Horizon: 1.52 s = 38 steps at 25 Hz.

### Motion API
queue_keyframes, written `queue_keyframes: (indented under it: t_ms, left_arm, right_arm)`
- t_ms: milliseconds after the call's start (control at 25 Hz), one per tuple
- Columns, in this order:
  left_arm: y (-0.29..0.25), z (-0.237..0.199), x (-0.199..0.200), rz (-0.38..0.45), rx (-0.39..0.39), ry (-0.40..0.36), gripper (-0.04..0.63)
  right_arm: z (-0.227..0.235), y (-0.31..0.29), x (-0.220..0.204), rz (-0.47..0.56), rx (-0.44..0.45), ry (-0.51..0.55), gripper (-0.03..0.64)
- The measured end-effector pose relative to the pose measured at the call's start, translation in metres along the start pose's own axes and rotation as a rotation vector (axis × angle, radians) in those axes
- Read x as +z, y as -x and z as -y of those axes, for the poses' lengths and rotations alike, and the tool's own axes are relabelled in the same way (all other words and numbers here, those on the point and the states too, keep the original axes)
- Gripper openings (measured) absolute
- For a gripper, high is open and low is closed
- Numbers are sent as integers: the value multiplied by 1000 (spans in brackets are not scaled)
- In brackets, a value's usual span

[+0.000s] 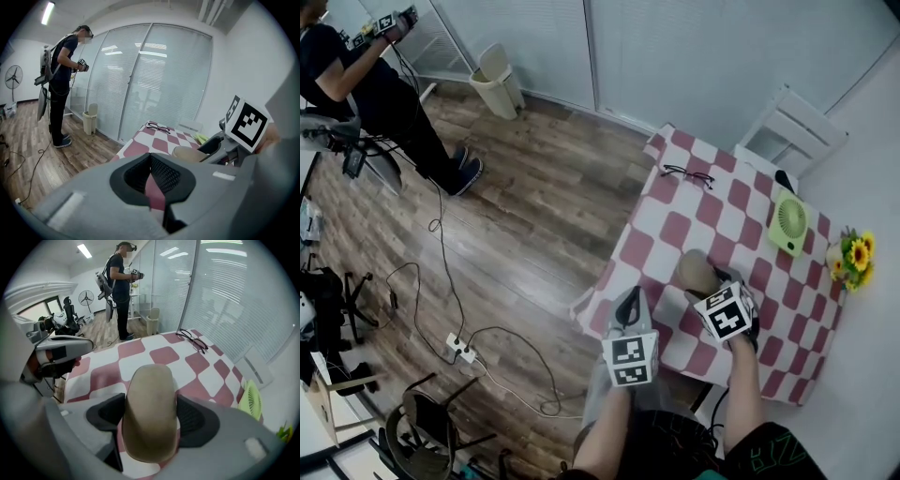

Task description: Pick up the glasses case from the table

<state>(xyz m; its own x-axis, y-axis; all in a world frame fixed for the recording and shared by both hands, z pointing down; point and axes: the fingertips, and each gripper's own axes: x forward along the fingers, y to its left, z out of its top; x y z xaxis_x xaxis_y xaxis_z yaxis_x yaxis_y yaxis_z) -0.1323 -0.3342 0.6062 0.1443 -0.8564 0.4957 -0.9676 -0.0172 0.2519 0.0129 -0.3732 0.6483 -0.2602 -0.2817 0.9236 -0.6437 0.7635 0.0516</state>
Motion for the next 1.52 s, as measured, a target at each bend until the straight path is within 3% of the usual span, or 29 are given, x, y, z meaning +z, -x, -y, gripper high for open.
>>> queue_keyframes:
  t_ms: [440, 680, 1280, 1520]
  left_arm:
    - [35, 20, 6, 60, -7, -51, 11]
    - [62, 26, 14, 114, 23, -28, 11]
    - [128, 78, 67, 325, 20, -67, 11]
    - [156, 102, 106, 426, -4, -131, 11]
  right_arm:
    - [-8, 41, 1, 228, -49, -96, 347]
    - [-23, 78, 8, 409, -52, -152, 345]
    - [-12, 209, 0, 833, -116, -224, 344]
    - [-1, 263, -5, 1011, -116, -278, 344]
